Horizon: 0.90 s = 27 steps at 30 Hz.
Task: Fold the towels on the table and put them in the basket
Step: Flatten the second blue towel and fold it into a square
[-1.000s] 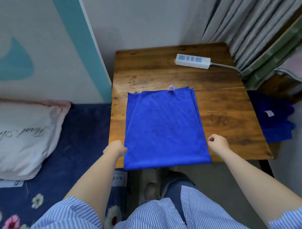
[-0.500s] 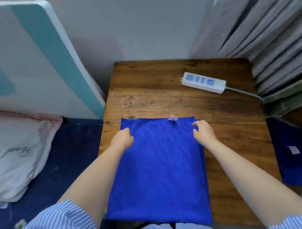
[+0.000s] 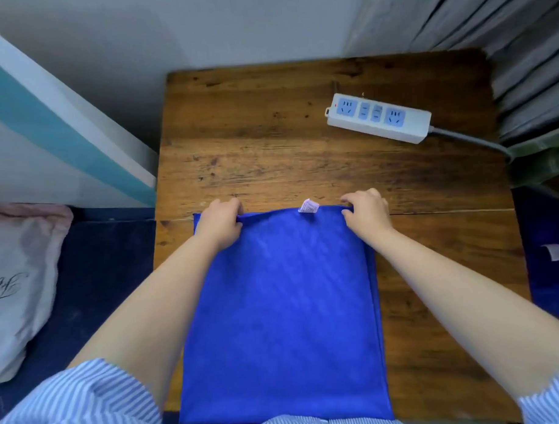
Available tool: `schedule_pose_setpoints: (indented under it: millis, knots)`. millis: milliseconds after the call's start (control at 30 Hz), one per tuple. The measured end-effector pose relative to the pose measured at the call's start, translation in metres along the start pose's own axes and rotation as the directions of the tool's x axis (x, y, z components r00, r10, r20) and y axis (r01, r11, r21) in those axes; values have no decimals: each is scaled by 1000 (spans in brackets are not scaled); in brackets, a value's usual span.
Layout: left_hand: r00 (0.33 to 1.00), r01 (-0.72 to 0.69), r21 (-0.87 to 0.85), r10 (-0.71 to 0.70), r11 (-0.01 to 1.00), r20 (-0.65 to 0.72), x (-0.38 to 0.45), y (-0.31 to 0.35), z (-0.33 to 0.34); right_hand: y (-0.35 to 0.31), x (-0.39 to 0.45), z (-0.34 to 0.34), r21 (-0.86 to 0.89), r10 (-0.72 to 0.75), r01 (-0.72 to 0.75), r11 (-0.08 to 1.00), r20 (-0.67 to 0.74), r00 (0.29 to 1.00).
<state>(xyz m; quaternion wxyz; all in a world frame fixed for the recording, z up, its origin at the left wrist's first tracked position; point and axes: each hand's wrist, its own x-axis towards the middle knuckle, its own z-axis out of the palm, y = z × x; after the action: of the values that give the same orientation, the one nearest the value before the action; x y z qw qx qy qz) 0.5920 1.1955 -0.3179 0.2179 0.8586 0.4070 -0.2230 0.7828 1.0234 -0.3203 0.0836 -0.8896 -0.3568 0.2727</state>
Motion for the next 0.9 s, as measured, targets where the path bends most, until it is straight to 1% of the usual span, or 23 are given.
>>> schedule_pose_setpoints:
  millis: [33, 100, 133, 167, 233, 267, 333, 367, 400, 433, 500, 567, 600, 667, 767, 833, 900]
  knots:
    - [998, -56, 71, 56, 996, 7, -2, -3, -5, -1, 0, -2, 2, -28, 28, 1000, -2, 1000]
    - [984, -180, 248, 173, 952, 53, -9, -13, -17, 1, -4, -10, 60, -90, 91, 994, -18, 996]
    - [973, -228, 306, 211, 924, 87, -13, -18, -22, 2, -8, -17, 131, -94, 97, 987, -28, 995]
    - [963, -268, 327, 238, 906, 130, -19, -23, -27, 4, -14, -23, 238, -77, 79, 968, -21, 997]
    - [934, -347, 295, 302, 890, 189, -32, -33, -30, 10, -29, -33, 495, -27, 8, 869, 31, 999]
    - [916, -392, 251, 352, 885, 192, -39, -37, -31, 14, -36, -35, 583, -2, -31, 812, 56, 998]
    - [872, -485, 164, 461, 859, 161, -51, -43, -31, 23, -49, -36, 639, 32, -95, 763, 110, 993]
    - [856, -512, 139, 490, 848, 163, -57, -46, -31, 27, -53, -35, 626, 38, -121, 771, 144, 989]
    - [864, -491, 105, 468, 865, 184, -61, -47, -34, 30, -56, -34, 603, 43, -144, 785, 178, 983]
    - [884, -437, 37, 421, 899, 203, -67, -49, -34, 33, -60, -31, 569, 46, -159, 807, 208, 977]
    - [925, -280, -104, 297, 955, 238, -71, -50, -40, 39, -60, -29, 516, 99, -198, 834, 213, 972]
    - [950, -110, -273, 182, 956, 254, -75, -51, -42, 41, -62, -25, 429, 149, -230, 873, 215, 965]
    - [957, -64, -304, 144, 951, 251, -73, -53, -41, 43, -61, -25, 368, 160, -233, 900, 218, 963]
    - [973, -25, -297, 92, 955, 214, -69, -57, -37, 39, -60, -23, 224, 136, -182, 957, 206, 969]
    - [998, 22, -234, -7, 972, 65, -56, -61, -28, 29, -53, -21, 63, 86, -95, 993, 136, 987]
    - [995, 73, -212, -87, 974, -55, -46, -62, -21, 24, -46, -18, -9, 63, -63, 998, 83, 995]
    - [979, 124, -192, -151, 973, -135, -37, -59, -15, 21, -36, -13, -30, 66, -66, 997, 13, 998]
